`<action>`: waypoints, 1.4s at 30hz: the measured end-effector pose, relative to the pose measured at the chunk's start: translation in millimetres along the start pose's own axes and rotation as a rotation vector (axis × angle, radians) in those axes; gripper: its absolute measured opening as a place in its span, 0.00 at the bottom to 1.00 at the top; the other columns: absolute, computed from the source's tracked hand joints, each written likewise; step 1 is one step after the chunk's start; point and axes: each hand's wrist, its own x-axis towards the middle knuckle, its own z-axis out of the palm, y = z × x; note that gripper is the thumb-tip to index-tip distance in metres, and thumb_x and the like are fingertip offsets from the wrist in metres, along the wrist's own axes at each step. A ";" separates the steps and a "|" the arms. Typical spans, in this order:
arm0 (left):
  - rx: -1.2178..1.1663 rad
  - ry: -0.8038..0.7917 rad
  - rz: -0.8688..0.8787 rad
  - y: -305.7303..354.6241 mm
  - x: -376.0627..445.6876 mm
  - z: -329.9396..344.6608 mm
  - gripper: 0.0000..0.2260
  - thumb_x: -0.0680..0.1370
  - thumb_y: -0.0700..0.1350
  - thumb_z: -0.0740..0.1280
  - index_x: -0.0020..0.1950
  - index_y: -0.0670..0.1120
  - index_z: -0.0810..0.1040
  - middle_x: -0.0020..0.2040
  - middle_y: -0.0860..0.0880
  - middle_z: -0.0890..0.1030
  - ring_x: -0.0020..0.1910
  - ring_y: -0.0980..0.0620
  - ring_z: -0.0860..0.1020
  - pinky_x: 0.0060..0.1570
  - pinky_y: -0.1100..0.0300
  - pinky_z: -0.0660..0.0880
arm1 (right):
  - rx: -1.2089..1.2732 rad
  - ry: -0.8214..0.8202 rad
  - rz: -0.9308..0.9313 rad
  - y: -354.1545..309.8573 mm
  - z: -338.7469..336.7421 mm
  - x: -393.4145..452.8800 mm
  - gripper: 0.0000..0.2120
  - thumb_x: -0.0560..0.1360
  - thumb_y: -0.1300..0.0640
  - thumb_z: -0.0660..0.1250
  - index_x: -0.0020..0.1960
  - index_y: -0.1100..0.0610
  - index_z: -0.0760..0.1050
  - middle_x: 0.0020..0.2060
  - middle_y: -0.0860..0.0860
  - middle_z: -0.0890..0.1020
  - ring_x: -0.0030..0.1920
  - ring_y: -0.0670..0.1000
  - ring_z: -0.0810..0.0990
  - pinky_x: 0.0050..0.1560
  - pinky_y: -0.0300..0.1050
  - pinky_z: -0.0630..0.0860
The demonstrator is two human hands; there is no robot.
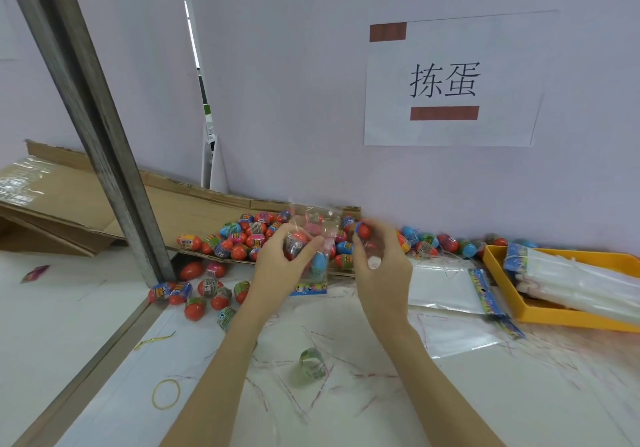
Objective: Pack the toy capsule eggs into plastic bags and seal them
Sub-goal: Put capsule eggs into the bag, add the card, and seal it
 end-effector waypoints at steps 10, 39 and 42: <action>0.238 -0.083 0.244 -3.8 -4.4 2.0 0.17 0.74 0.73 0.63 0.57 0.66 0.70 0.51 0.66 0.81 0.46 0.60 0.82 0.43 0.60 0.80 | -0.183 -0.088 -0.358 -15.0 -0.1 0.0 0.14 0.81 0.62 0.68 0.66 0.63 0.79 0.61 0.54 0.81 0.62 0.54 0.79 0.64 0.47 0.78; -0.317 -0.170 -0.076 14.0 -6.7 0.4 0.07 0.82 0.51 0.71 0.59 0.52 0.83 0.50 0.51 0.88 0.52 0.54 0.86 0.48 0.64 0.81 | -0.174 -0.318 -0.239 -8.2 -4.8 6.2 0.09 0.82 0.65 0.67 0.59 0.58 0.81 0.53 0.49 0.80 0.53 0.47 0.77 0.56 0.41 0.77; -0.297 -0.161 -0.110 12.4 -6.5 2.2 0.12 0.84 0.53 0.67 0.53 0.45 0.80 0.47 0.43 0.86 0.49 0.50 0.85 0.49 0.54 0.83 | -0.188 -0.254 -0.255 -10.0 -6.1 5.8 0.11 0.81 0.67 0.67 0.62 0.59 0.80 0.54 0.51 0.79 0.55 0.50 0.78 0.55 0.42 0.78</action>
